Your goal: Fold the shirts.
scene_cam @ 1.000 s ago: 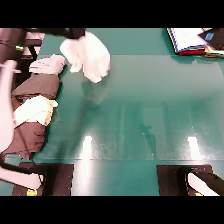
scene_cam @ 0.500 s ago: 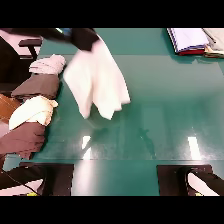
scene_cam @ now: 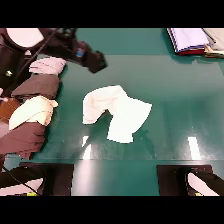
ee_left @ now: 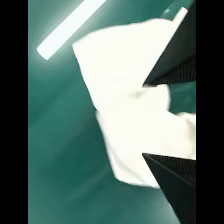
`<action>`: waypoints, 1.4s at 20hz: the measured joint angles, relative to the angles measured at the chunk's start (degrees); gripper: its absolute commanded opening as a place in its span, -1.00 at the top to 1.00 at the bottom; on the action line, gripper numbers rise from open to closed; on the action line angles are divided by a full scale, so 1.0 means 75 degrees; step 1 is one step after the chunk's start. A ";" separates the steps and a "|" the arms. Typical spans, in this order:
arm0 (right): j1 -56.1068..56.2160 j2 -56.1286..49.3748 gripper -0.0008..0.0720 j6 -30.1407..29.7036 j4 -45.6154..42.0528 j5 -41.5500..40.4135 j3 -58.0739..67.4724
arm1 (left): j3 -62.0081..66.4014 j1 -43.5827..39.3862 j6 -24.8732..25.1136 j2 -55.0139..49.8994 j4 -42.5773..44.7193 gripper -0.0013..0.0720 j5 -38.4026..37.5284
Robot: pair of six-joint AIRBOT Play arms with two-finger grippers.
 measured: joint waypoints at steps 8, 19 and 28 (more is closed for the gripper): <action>-0.0003 0.0000 0.94 0.0000 0.0044 0.0201 -0.0522 | -0.3360 0.1874 -0.0291 0.0020 -0.0169 -0.35 -0.0755; -0.0003 0.0000 0.94 0.0000 0.0067 0.0242 -0.0659 | -0.6639 0.1848 0.0184 0.0012 -0.2159 -0.34 0.1137; -0.0003 -0.0003 0.94 0.0003 0.0015 0.0458 -0.0659 | -0.6898 0.1746 0.0125 -0.0006 -0.2521 0.90 0.1638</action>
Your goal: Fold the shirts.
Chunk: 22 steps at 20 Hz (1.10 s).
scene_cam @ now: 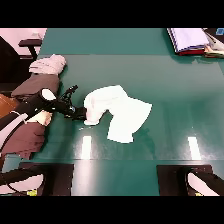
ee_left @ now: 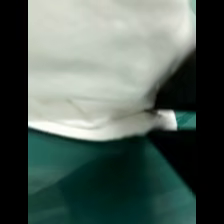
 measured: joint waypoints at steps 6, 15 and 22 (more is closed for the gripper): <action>0.0000 0.0061 0.94 0.0152 -0.0551 0.0752 -0.0254 | 0.0650 0.0026 -0.0017 0.0009 0.0076 0.90 -0.0102; 0.0003 0.0294 -0.25 0.0734 -0.1851 -0.0102 -0.5383 | 0.2696 0.0029 -0.0029 0.0012 0.0638 0.90 -0.0376; 0.0055 -0.1781 -0.25 0.0181 -0.0385 -0.2090 -0.6688 | 0.2908 0.0032 -0.0055 0.0012 0.1341 0.90 -0.0297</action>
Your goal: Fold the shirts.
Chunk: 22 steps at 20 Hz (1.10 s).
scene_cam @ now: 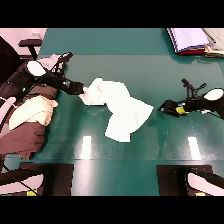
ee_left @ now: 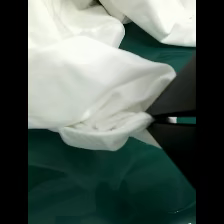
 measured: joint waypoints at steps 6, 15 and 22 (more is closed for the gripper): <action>0.0635 -0.1524 0.31 -0.0149 0.0478 -0.0236 0.0901 | 0.0020 -0.0003 -0.0119 -0.0003 0.0146 0.90 0.0230; 0.0892 -0.1402 0.94 -0.0592 -0.0259 -0.0134 0.2725 | 0.0816 -0.0003 -0.0662 0.0303 0.0962 0.90 0.0361; -0.0198 0.1247 0.94 -0.0659 -0.1070 0.0504 0.5560 | 0.3550 0.0012 -0.0938 0.2264 0.2337 0.90 0.0399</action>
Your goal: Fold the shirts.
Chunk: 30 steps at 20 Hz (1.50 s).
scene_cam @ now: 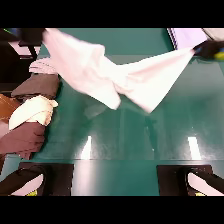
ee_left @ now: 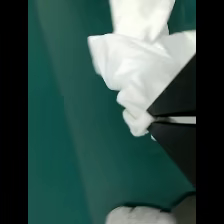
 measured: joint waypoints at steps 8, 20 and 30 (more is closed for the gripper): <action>-0.1035 0.1536 0.94 0.0067 -0.0128 0.0892 0.2570 | 0.1874 -0.0012 -0.0032 0.1929 0.0152 0.90 -0.0140; -0.1102 -0.0536 0.94 0.1259 -0.0236 0.3054 0.1845 | -0.0268 -0.0015 0.0000 0.0306 0.0131 0.90 -0.2492; -0.0504 -0.3520 -0.01 0.1402 -0.0673 0.2020 0.1373 | -0.2305 0.0152 -0.0131 -0.2422 0.0673 -0.23 -0.0085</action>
